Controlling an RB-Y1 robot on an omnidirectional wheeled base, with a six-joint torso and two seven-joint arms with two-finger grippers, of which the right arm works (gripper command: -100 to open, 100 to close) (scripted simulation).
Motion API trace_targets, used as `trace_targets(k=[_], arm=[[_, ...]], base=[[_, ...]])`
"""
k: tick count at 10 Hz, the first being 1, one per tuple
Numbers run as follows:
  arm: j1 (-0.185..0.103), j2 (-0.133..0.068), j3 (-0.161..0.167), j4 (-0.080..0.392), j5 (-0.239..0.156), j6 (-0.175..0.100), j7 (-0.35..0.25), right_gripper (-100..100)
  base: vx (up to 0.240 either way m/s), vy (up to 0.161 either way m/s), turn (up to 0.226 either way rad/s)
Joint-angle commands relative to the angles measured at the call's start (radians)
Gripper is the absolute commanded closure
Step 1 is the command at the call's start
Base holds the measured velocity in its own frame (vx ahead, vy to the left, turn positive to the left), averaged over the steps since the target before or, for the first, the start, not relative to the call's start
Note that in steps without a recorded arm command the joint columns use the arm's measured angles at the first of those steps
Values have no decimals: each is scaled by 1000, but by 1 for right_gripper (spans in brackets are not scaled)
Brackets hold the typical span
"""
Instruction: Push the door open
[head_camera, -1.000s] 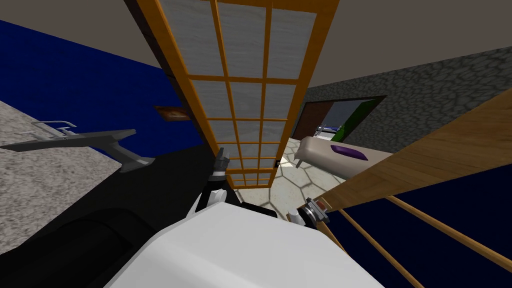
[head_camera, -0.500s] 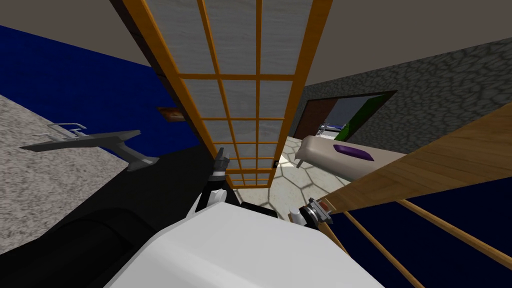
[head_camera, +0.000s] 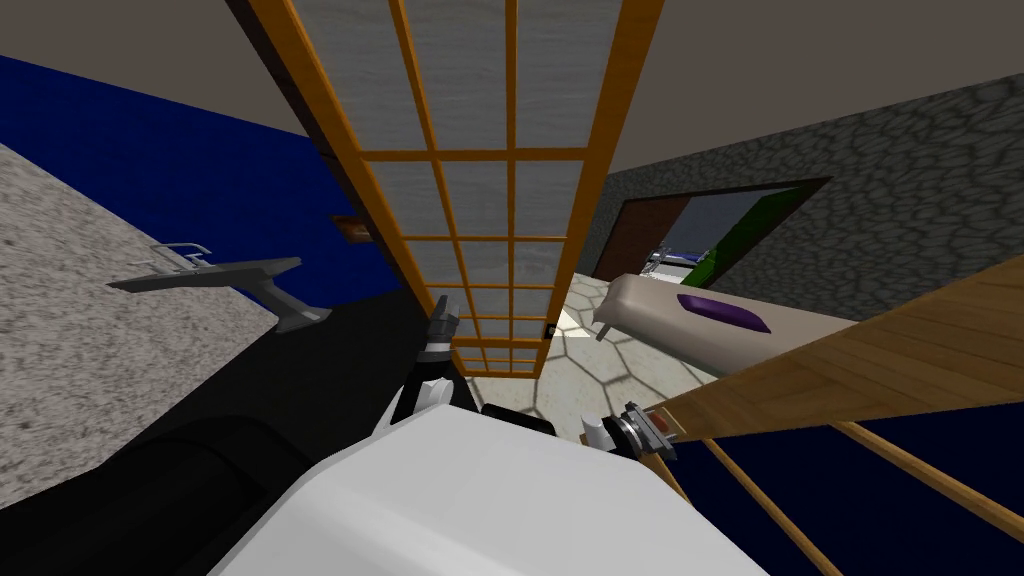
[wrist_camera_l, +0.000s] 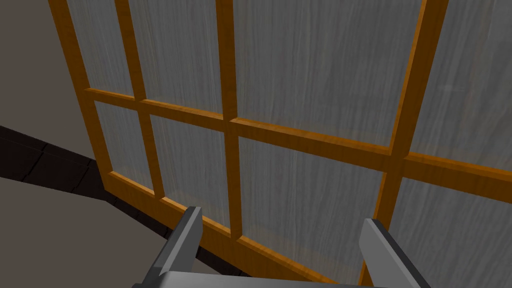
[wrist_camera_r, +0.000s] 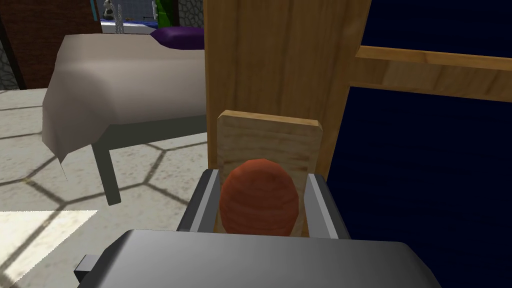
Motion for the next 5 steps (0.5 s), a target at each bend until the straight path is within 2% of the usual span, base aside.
trace_targets(k=[1,3,5], arm=[[2,-6,-20,2,-21,-34,9,100],[-15,7,-39,19,-57,-70,23,100],[-19,13,-45,25,-68,-80,27,100]], base=[[32,-102,81],[39,-117,100],[50,-74,48]])
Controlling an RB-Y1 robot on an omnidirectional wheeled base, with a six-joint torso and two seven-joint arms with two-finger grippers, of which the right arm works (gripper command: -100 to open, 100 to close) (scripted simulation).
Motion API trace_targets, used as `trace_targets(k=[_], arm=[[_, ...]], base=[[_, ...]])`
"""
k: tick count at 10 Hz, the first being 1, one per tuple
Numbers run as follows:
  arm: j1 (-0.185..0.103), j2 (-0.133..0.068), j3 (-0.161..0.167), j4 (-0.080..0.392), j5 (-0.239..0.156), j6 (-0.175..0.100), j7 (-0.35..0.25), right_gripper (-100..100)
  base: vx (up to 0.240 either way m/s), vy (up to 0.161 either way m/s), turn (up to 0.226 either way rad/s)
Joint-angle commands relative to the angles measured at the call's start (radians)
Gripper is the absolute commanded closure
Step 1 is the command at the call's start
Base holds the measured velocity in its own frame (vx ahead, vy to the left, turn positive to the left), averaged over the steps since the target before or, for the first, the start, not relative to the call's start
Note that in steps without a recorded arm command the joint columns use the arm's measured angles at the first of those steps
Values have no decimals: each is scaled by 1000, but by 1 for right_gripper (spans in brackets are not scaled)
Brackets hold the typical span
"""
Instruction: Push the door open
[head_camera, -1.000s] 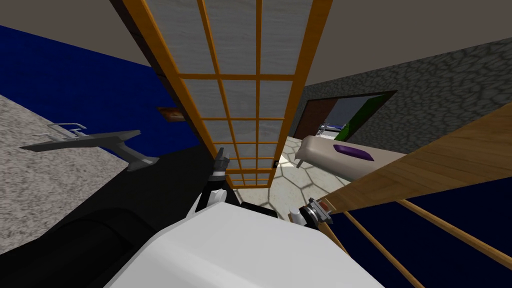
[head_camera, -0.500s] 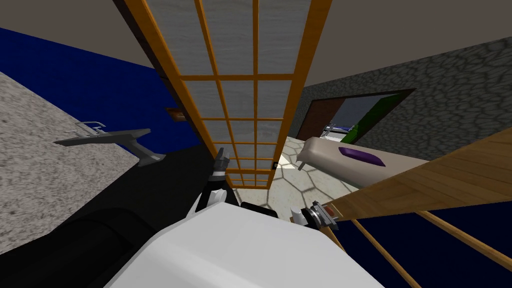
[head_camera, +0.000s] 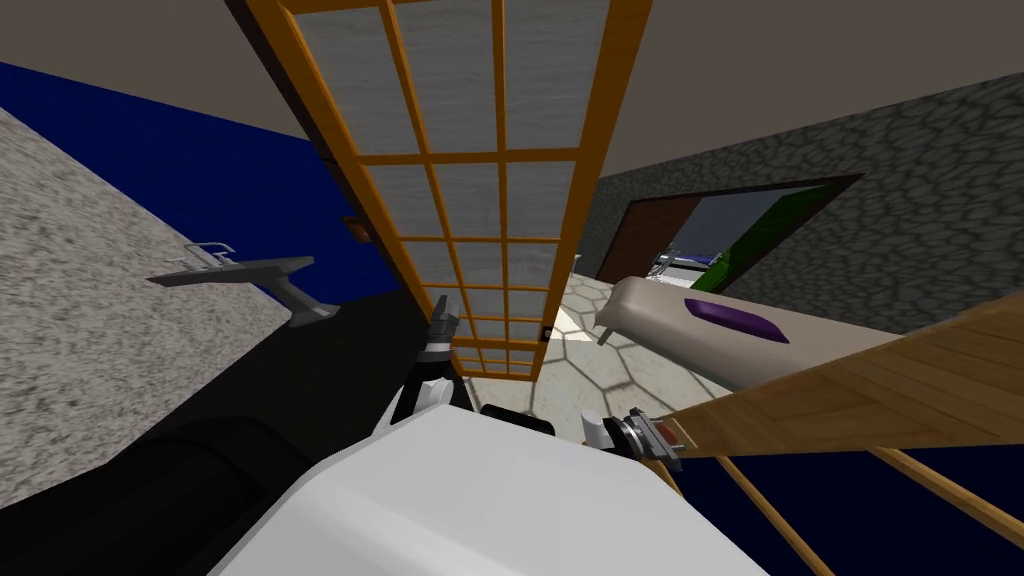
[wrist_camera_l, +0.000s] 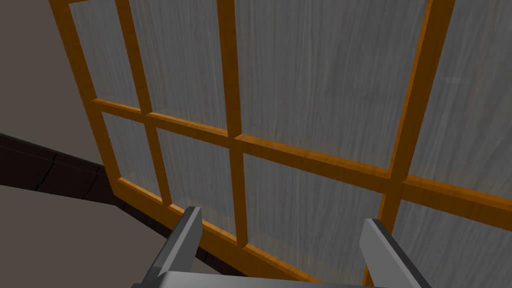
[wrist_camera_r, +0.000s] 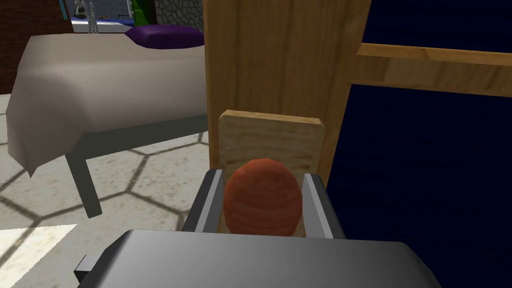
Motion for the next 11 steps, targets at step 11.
trace_targets(k=[11], arm=[[-40,-23,-79,57,-92,-118,14,100]], base=[[27,-91,65]])
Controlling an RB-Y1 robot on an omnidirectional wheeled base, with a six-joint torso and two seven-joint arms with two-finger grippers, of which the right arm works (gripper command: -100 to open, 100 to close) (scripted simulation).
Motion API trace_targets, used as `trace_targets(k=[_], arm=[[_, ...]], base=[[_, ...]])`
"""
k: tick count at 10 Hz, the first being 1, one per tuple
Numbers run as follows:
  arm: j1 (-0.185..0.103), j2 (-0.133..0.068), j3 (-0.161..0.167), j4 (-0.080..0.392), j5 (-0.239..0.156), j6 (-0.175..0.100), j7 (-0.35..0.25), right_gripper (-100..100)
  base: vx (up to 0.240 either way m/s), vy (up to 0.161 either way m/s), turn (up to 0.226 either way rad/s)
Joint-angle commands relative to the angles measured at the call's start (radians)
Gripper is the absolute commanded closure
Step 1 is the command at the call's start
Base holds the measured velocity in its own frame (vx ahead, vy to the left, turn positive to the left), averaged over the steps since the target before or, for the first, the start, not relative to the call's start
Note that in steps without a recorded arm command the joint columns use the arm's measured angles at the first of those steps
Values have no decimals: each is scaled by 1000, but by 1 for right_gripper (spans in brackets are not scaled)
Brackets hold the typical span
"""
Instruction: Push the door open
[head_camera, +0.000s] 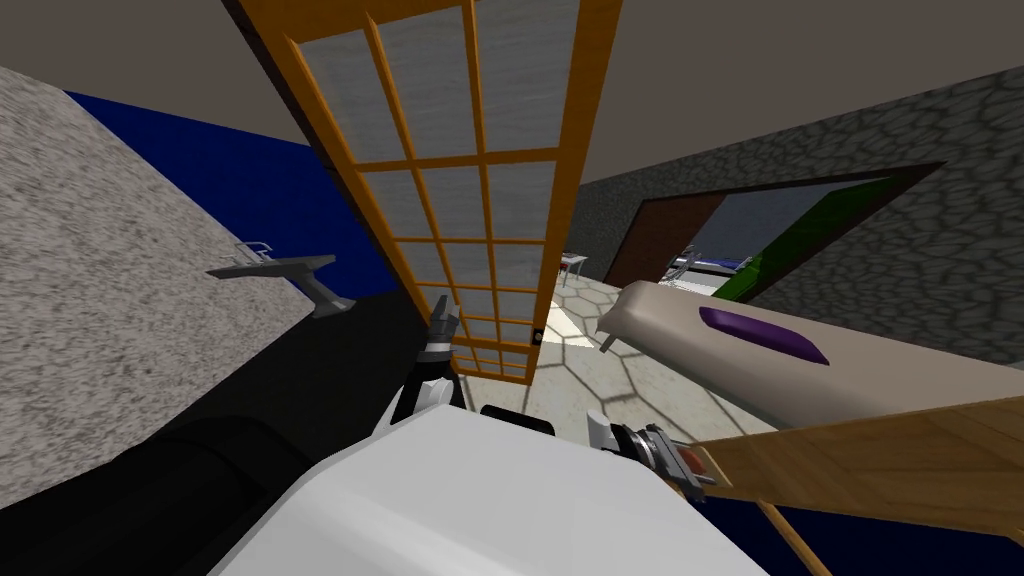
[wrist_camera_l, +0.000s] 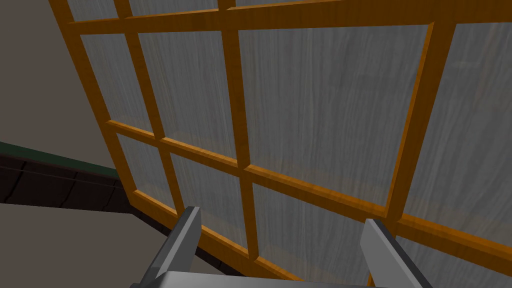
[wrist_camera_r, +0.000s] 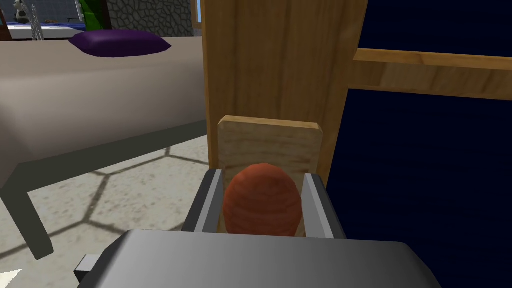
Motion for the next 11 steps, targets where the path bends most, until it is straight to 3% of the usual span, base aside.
trace_targets(k=[1,6,9,10,11], arm=[[-12,-14,-20,19,-14,-33,-3,100],[-26,-1,-79,29,-72,-102,9,100],[-35,37,-117,36,-110,-146,16,100],[-39,25,-109,52,-102,-136,7,100],[-39,-4,-129,55,-126,-157,7,100]], base=[[24,-96,59],[21,-163,108],[25,-147,82],[2,-61,22],[22,-110,25]])
